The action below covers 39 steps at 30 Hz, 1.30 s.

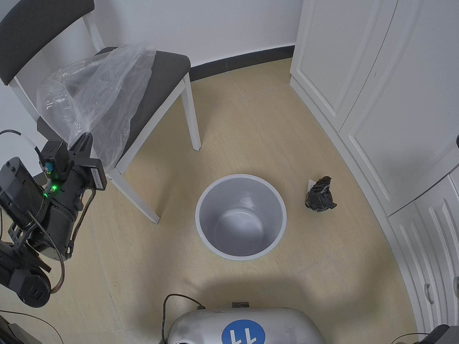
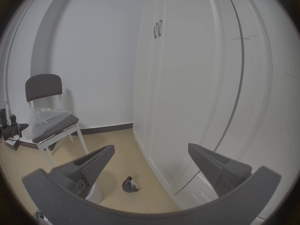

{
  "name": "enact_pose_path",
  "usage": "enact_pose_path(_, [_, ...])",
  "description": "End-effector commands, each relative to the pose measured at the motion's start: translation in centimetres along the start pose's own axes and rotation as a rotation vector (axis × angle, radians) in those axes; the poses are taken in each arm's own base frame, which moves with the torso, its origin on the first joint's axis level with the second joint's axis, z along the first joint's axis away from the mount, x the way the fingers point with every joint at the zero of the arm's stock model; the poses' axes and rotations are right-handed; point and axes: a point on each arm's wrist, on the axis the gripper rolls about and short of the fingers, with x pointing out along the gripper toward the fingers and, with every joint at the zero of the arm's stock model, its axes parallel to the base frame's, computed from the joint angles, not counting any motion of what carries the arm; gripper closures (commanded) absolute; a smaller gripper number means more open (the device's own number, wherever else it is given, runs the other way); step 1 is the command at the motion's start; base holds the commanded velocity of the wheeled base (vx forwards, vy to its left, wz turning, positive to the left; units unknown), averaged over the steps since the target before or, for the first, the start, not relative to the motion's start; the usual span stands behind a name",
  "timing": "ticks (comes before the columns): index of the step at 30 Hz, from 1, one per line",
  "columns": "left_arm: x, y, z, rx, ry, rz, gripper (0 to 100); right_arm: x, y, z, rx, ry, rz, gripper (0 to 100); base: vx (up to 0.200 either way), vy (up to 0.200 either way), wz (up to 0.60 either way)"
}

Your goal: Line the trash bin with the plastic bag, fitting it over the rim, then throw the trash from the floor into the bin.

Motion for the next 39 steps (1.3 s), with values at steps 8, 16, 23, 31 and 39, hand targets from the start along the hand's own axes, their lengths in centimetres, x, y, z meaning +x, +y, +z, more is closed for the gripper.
enact_pose_path(8, [-2.7, -1.0, 1.9, -0.129, -0.052, -0.101, 100, 2.2, 4.9, -3.3, 0.011, 0.112, 0.168, 0, 0.0, 0.0, 0.0])
enact_pose_path(16, [-4.4, 0.5, 3.1, -0.152, -0.101, -0.104, 100, 3.8, 9.4, -6.1, 0.037, 0.102, 0.168, 0, 0.0, 0.0, 0.0])
enact_pose_path(23, [-6.4, -0.4, 4.6, -0.21, -0.155, -0.219, 100, 4.1, 11.8, -8.2, 0.031, 0.124, 0.225, 0, 0.0, 0.0, 0.0])
enact_pose_path(31, [-8.7, -1.8, 5.0, -0.257, -0.163, -0.379, 100, 4.1, 13.3, -9.8, 0.05, 0.159, 0.264, 0, 0.0, 0.0, 0.0])
enact_pose_path(39, [-10.9, -2.1, 5.9, -0.314, -0.194, -0.503, 100, 3.0, 14.7, -9.6, 0.154, 0.167, 0.34, 0, 0.0, 0.0, 0.0])
